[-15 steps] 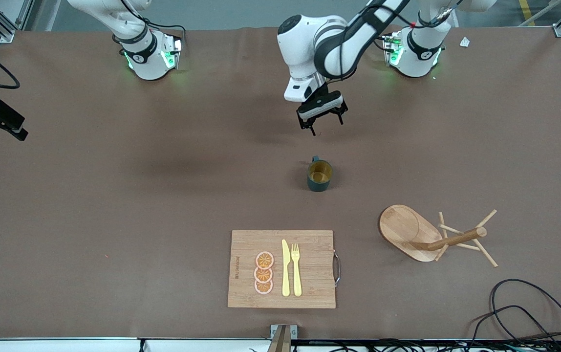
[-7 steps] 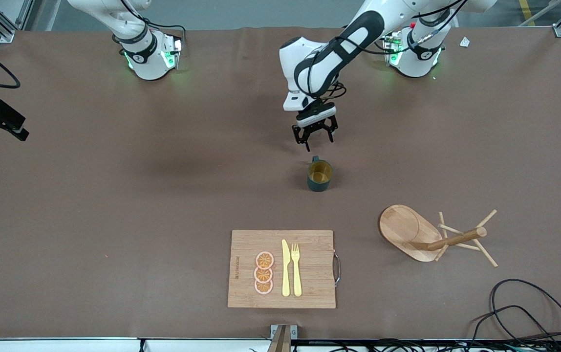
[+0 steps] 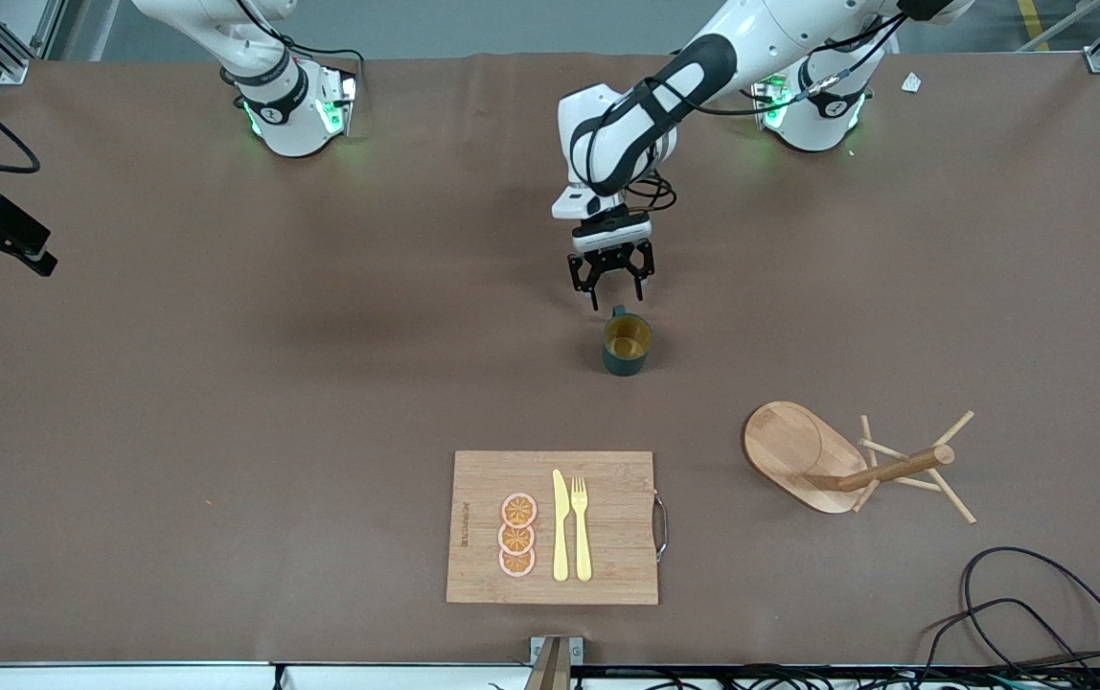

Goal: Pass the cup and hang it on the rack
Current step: 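Lower the left gripper and grasp the teal mug by its handle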

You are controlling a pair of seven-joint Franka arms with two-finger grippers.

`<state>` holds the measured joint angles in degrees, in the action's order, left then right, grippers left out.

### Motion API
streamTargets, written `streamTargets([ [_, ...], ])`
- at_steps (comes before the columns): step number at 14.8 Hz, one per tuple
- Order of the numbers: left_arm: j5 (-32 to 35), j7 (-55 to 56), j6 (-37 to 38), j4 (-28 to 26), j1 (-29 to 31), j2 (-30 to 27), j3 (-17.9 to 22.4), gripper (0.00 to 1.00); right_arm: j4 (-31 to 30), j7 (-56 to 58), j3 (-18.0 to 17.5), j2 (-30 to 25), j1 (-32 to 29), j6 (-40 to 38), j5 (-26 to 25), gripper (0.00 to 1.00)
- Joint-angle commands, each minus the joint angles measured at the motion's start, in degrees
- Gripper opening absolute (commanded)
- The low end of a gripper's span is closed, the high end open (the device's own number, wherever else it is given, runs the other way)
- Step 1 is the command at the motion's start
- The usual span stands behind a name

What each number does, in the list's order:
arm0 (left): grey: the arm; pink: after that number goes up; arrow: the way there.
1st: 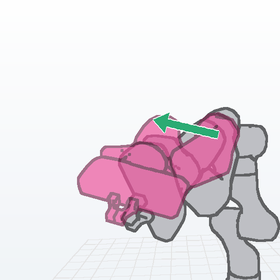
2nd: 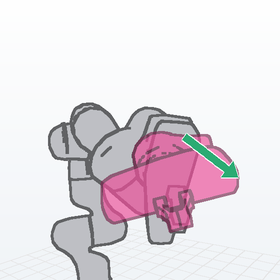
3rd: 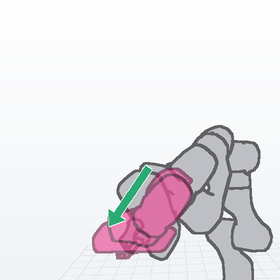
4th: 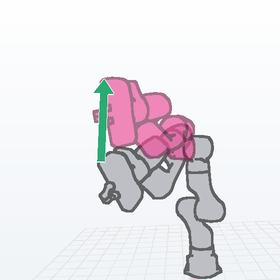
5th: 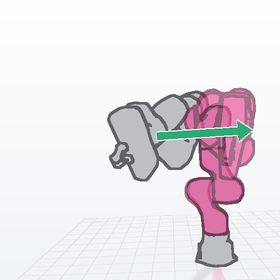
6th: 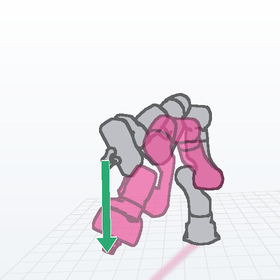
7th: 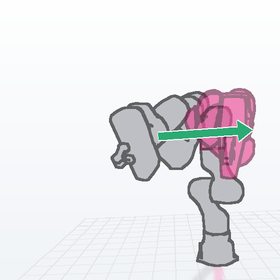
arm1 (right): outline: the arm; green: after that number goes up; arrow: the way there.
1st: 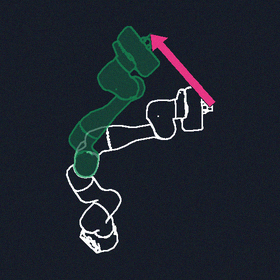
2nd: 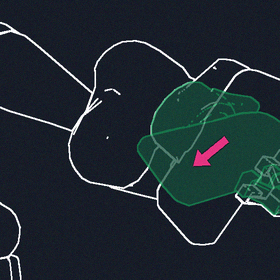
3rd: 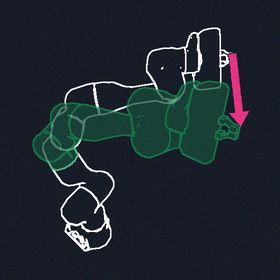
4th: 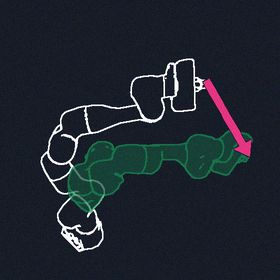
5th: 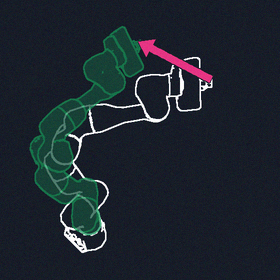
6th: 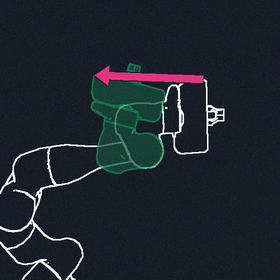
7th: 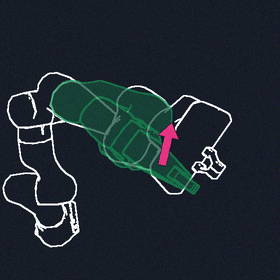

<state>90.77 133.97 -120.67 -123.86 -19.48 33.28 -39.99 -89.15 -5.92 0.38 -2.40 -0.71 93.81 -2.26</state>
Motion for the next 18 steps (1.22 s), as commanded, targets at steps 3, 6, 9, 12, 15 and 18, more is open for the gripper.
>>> streamTargets([
  [3, 1.95, 0.41, -0.44, -2.26, 1.46, -0.93, -0.09, 0.85, 0.38, 0.03, -0.46, 0.11, -0.78, -0.21, 1.12, 1.0],
  [6, 4.92, 0.32, -0.53, -2.0, 2.08, -0.24, 0.17, 0.84, 0.38, 0.03, -0.46, 0.11, -0.78, -0.21, 1.12, 1.0],
  [9, 5.99, 0.41, -1.23, -1.04, 3.31, 0.64, 0.43, 0.76, 0.29, 0.03, -0.46, 0.11, -0.78, -0.38, 1.12, 1.0],
  [12, 5.99, 0.15, -1.85, 0.63, 3.14, 1.26, 0.43, 0.64, 0.29, 0.03, -0.46, 0.11, -0.78, -0.47, 1.47, 1.0],
  [15, 5.99, 0.32, -1.85, 1.51, 2.79, 2.05, 0.43, 0.31, 0.29, 0.03, -0.46, 0.11, -0.78, -0.65, 1.47, 1.0],
  [18, 5.91, 0.32, -1.76, 3.71, 2.61, 3.63, 0.43, 0.06, 0.29, 0.03, -0.46, 0.11, -0.78, -0.65, 1.47, 1.0],
])
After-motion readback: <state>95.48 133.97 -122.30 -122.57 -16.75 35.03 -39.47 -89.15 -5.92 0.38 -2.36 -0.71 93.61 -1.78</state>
